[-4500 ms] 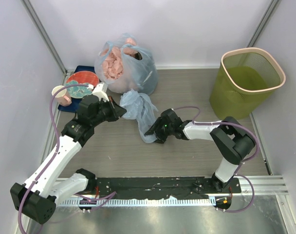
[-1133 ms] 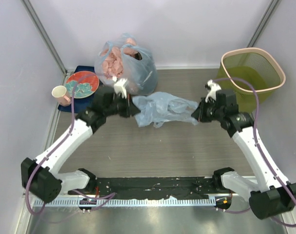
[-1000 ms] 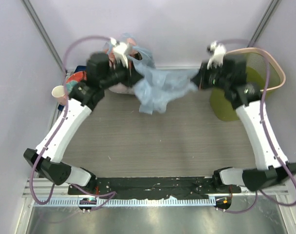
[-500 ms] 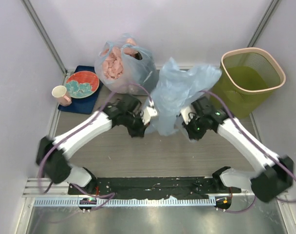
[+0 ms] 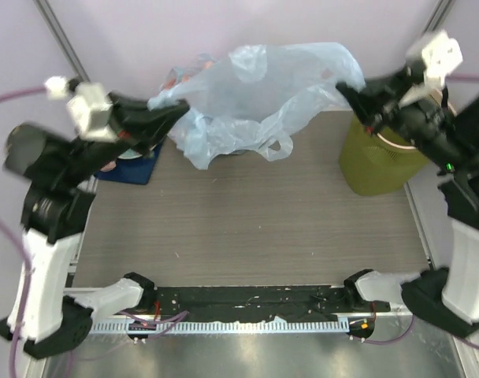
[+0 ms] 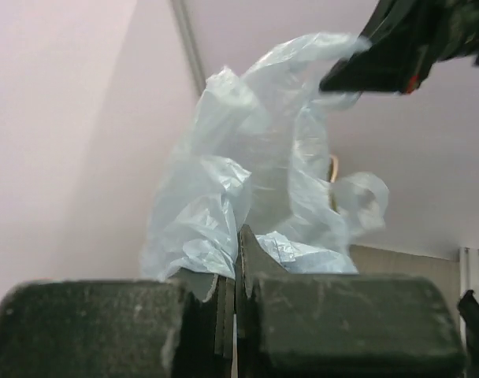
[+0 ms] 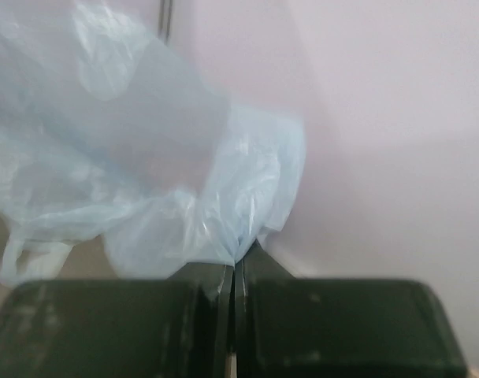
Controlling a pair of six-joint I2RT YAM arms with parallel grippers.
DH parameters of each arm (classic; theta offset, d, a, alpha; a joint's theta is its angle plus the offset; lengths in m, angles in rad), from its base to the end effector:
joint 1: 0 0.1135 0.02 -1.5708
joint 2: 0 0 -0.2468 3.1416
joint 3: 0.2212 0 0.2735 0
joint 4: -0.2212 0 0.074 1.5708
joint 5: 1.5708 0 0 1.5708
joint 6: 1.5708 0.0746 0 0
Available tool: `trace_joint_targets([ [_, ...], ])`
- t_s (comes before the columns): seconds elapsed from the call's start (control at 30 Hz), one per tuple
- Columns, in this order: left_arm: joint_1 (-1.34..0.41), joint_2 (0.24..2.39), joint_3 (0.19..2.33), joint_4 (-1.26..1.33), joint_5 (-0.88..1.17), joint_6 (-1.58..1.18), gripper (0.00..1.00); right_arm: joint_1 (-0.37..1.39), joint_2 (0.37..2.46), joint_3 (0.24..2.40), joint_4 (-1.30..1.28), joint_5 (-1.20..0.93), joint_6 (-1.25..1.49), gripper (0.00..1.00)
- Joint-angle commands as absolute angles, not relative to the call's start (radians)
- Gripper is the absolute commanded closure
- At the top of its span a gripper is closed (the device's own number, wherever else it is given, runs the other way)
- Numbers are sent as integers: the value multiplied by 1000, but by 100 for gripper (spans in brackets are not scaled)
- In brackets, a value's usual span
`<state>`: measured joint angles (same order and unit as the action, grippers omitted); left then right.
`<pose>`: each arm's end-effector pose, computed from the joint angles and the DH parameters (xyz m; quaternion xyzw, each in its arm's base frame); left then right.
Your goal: Put the trash bags into the trash bin
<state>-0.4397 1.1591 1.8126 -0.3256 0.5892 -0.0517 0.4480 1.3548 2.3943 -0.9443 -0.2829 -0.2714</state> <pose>0.1863 -0.1335 0.5934 0.3391 0.5012 -0.3532 0.7135 0.1672 0.1035 0.6289 -0.3320 0.5866 0.1591 0.7213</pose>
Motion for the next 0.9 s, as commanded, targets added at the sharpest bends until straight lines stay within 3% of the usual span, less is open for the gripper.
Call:
trace_joint_targets([
  [0.0, -485, 1077, 1483, -352, 692, 8, 100, 459, 1165, 1852, -854, -410, -152, 99],
  [0.03, -508, 1080, 1412, -483, 657, 129, 100, 463, 1132, 1700, -958, -405, -202, 99],
  [0.07, -578, 1091, 1337, -725, 593, 221, 100, 498, 1090, 1405, -1009, -373, -360, 99],
  [0.1, -607, 1103, 1166, -808, 490, 370, 100, 515, 1083, 1268, -1049, -253, -417, 99],
  [0.17, -685, 1202, 1092, -1065, 424, 454, 100, 543, 1095, 1064, -1164, -175, -510, 99],
  [0.23, -690, 1244, 1113, -1235, 497, 477, 100, 543, 1071, 1072, -1215, -236, -517, 99],
  [0.3, -672, 1211, 1242, -1240, 546, 418, 100, 543, 1062, 1219, -1216, -317, -451, 99],
  [0.4, -547, 1132, 1435, -1133, 766, 262, 100, 541, 1123, 1487, -1189, -481, -300, 99],
  [0.47, -463, 1076, 1459, -903, 889, 18, 100, 542, 1147, 1616, -1119, -567, -230, 99],
  [0.63, -463, 973, 1281, -417, 876, -308, 100, 543, 1232, 1687, -951, -689, -69, 99],
  [0.8, -463, 1003, 1233, -269, 848, -449, 98, 543, 1252, 1658, -720, -756, 132, 99],
  [0.87, -466, 1009, 1215, -189, 860, -507, 92, 552, 1262, 1643, -638, -781, 198, 99],
])
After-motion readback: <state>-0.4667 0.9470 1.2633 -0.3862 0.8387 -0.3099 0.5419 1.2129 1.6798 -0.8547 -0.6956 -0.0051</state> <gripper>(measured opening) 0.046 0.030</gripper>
